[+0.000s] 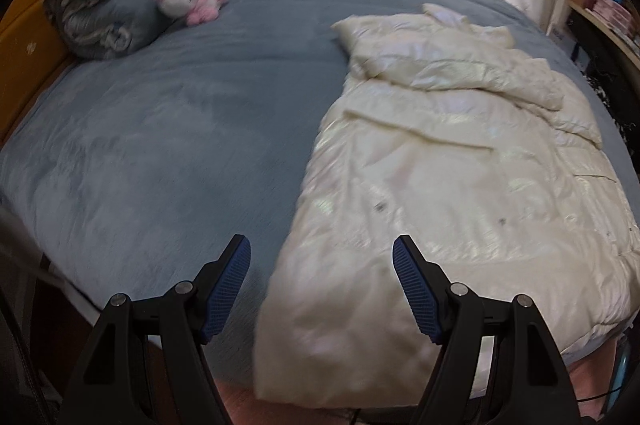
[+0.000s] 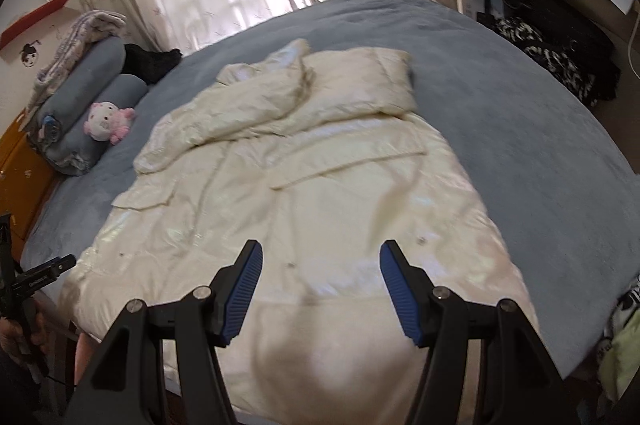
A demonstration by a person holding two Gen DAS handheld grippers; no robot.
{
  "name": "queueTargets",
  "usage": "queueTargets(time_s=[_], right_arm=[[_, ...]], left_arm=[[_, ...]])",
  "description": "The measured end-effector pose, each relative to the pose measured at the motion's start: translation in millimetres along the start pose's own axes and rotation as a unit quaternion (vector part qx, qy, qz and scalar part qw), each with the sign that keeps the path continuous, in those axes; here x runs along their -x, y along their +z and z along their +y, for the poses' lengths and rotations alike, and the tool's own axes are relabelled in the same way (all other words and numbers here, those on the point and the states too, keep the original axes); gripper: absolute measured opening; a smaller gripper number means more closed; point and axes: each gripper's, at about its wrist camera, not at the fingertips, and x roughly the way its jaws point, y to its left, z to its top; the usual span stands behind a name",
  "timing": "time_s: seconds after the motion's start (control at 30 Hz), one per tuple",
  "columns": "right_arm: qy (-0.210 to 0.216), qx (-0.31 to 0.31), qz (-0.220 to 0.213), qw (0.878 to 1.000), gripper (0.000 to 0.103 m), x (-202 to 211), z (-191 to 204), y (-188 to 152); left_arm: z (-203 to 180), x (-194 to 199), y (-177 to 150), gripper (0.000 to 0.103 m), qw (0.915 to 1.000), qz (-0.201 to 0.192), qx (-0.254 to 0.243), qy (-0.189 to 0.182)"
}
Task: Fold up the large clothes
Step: 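Move both open grippers along the jacket to its hem, then grasp the jacket hem with both grippers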
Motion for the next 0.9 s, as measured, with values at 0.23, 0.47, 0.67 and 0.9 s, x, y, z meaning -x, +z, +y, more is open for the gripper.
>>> queueTargets(time_s=[0.23, 0.47, 0.67, 0.9], right_arm=[[-0.029, -0.003, 0.02, 0.999, 0.061, 0.5, -22.8, -10.1], [-0.061, -0.021, 0.029, 0.998, 0.061, 4.0, -50.7, -15.7], [-0.07, -0.056, 0.038, 0.995, 0.061, 5.7, -82.9, -18.7], [-0.025, -0.138, 0.068, 0.988, 0.069, -1.4, -121.2, -28.5]], left_arm=[[13.0, -14.1, -13.5, 0.072, 0.9995, 0.031, 0.004, -0.002], [31.0, -29.3, -18.3, 0.08, 0.9973, 0.055, 0.037, -0.032], [44.8, -42.5, -21.9, 0.088, 0.9926, 0.076, 0.065, -0.069], [45.5, -54.4, -23.5, 0.097, 0.9894, 0.091, 0.062, -0.094]])
